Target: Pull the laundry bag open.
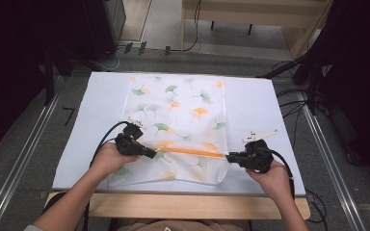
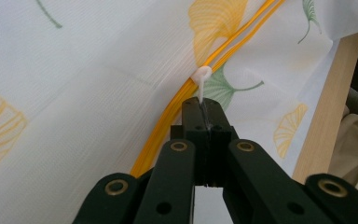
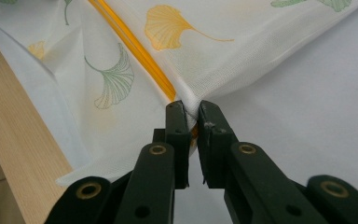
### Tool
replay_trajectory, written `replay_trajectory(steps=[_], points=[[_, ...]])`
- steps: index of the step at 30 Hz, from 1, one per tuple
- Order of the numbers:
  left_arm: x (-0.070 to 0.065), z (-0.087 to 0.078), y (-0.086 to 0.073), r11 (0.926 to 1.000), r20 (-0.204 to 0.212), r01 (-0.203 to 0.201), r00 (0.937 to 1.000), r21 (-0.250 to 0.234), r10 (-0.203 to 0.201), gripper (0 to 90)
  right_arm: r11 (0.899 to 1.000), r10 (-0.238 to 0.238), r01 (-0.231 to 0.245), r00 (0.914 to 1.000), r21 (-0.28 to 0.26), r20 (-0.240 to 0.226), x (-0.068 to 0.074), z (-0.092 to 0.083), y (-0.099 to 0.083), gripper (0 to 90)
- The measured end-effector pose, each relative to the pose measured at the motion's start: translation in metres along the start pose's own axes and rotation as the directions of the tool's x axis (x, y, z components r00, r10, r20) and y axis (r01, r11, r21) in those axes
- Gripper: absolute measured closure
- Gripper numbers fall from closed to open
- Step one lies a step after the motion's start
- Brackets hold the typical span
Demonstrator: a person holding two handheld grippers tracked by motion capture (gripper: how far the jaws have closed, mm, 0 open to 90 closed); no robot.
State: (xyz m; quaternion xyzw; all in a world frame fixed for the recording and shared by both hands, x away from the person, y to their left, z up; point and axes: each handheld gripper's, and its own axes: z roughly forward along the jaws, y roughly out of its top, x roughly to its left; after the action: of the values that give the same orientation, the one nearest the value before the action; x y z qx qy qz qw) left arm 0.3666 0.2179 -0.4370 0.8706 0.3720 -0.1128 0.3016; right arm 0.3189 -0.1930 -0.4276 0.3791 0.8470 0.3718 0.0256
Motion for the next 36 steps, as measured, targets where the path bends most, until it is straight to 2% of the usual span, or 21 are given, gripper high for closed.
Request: replay_trajectory(steps=[14,18,23,36], points=[[0.012,-0.019,-0.019,0.9994,-0.03,0.031,0.9991,-0.012,-0.031,90.0,1.0,0.004,-0.004,1.0,0.008,0.002,0.0,0.001,0.0,85.2],[0.014,-0.025,-0.022,0.9991,-0.025,0.037,0.999,-0.021,-0.037,90.0,1.0,-0.002,0.002,1.0,0.006,0.001,0.0,0.001,0.0,85.2],[0.014,-0.024,-0.022,0.9995,-0.029,0.032,0.999,-0.005,-0.033,90.0,1.0,-0.005,0.005,1.0,0.01,-0.001,0.0,0.002,0.0,85.2],[0.015,-0.025,-0.023,0.9992,-0.028,0.039,0.9988,-0.003,-0.039,90.0,1.0,-0.004,0.004,1.0,0.011,0.0,0.0,0.002,0.0,85.2]])
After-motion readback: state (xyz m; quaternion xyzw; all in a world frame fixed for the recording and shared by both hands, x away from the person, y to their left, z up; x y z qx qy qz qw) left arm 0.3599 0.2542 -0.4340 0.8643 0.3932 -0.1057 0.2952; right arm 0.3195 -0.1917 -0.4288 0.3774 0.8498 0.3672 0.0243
